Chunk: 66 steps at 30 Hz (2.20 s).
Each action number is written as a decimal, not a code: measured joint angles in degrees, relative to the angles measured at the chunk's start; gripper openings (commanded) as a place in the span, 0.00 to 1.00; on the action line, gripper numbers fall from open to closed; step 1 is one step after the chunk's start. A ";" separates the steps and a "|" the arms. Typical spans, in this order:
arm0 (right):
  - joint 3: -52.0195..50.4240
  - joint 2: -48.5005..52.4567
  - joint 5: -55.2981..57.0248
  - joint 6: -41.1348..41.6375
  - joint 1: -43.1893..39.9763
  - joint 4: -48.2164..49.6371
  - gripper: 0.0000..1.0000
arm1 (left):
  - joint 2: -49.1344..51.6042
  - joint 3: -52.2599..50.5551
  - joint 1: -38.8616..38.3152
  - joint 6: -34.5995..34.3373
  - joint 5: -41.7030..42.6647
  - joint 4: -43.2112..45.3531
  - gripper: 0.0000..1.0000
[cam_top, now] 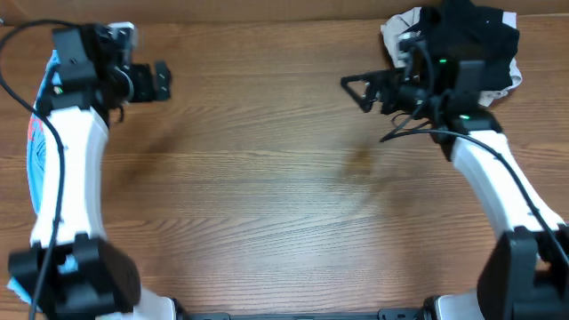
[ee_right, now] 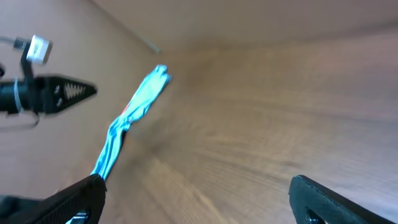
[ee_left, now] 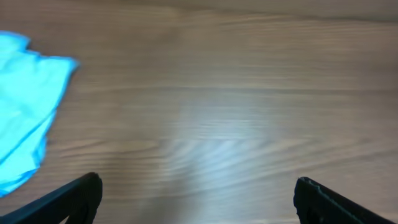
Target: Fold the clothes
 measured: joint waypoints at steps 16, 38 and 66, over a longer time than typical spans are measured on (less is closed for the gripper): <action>0.00 5.77 40.85 1.42 27.71 -1.11 0.89 | 22.99 13.94 8.35 5.25 -10.45 5.44 0.91; 0.00 7.15 48.68 1.40 28.37 -0.81 0.71 | 38.14 14.51 9.99 7.54 -16.76 20.02 0.56; 0.00 7.15 50.23 1.40 28.37 -0.52 0.71 | 38.25 30.12 11.54 -1.57 -27.45 -2.16 0.78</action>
